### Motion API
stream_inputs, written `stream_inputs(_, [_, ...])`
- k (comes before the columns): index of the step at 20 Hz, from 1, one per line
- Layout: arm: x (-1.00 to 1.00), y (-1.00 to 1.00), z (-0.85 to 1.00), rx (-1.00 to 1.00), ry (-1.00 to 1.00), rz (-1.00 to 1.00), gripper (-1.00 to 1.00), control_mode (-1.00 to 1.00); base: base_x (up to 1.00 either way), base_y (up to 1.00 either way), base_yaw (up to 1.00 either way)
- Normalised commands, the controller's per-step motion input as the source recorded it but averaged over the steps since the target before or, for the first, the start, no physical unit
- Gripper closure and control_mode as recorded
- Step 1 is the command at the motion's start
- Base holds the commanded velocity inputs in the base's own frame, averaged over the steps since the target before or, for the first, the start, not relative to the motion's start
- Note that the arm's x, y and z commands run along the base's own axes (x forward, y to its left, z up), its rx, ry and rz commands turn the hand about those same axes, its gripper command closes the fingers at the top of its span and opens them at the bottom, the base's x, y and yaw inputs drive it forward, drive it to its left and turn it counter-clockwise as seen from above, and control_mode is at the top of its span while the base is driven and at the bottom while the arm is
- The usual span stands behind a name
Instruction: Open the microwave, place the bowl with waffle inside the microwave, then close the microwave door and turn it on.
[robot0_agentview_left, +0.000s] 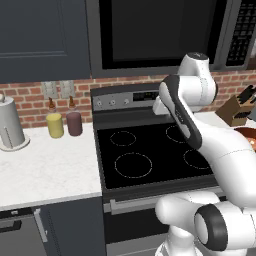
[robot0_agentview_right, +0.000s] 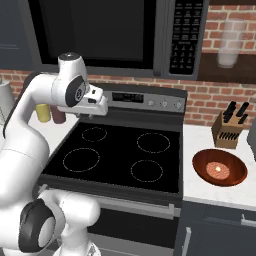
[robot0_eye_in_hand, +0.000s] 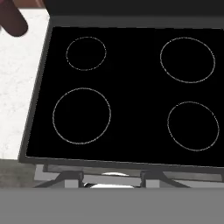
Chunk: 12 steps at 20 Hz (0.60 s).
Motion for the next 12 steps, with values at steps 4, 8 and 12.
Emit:
stream_inputs(4, [-0.02,-0.17,0.02,0.02,-0.01,0.00,-1.00,-1.00,0.00,0.00,0.00])
stream_inputs(8, [-0.01,-0.82,0.48,0.21,-0.18,0.00,-1.00,-1.00,0.00,0.00,0.00])
stream_inputs(12, [-0.16,-1.00,0.83,0.32,-0.37,0.00,-1.00,-1.00,0.00,0.00,0.00])
